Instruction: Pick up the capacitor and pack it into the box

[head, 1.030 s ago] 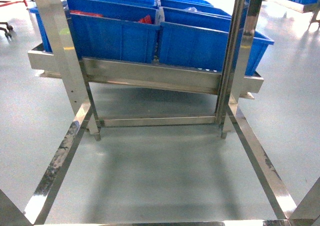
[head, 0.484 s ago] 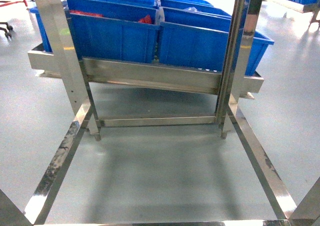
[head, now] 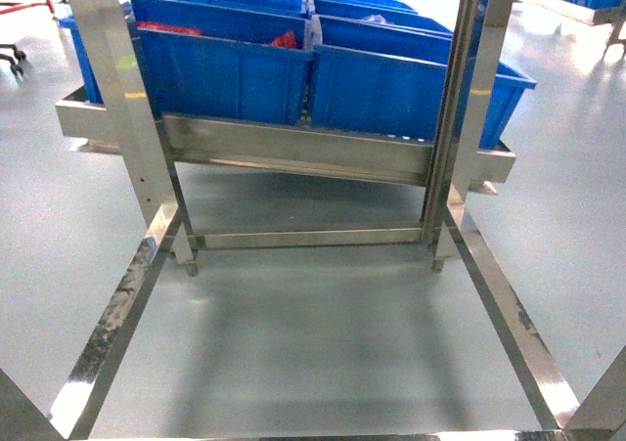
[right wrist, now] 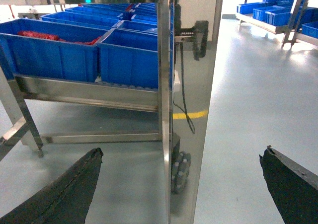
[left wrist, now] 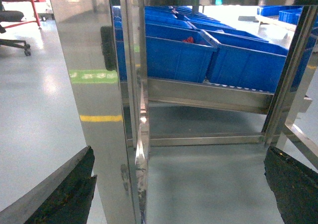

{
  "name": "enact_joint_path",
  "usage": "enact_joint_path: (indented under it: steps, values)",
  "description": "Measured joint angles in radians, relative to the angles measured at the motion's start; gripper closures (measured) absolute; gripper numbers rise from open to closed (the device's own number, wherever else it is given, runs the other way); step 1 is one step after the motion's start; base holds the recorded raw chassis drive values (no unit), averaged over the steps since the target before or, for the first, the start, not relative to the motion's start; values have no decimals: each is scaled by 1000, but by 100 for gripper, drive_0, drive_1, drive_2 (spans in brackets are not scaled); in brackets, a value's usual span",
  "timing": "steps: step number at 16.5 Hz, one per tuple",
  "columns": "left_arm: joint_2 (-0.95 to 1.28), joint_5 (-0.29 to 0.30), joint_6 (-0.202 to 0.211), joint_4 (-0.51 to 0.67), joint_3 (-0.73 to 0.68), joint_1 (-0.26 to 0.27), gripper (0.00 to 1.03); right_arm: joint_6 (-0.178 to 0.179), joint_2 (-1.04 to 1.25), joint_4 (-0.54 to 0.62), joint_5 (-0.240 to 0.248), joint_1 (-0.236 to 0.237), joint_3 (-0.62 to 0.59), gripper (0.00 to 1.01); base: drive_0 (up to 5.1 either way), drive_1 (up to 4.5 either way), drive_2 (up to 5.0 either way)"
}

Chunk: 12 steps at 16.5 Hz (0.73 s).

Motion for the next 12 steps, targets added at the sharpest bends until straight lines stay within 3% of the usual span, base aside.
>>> enact_joint_path:
  steps: [12]
  values:
    - [0,0,0,3,0,0,5,-1,0,2,-1,0,0,3,0,0,0]
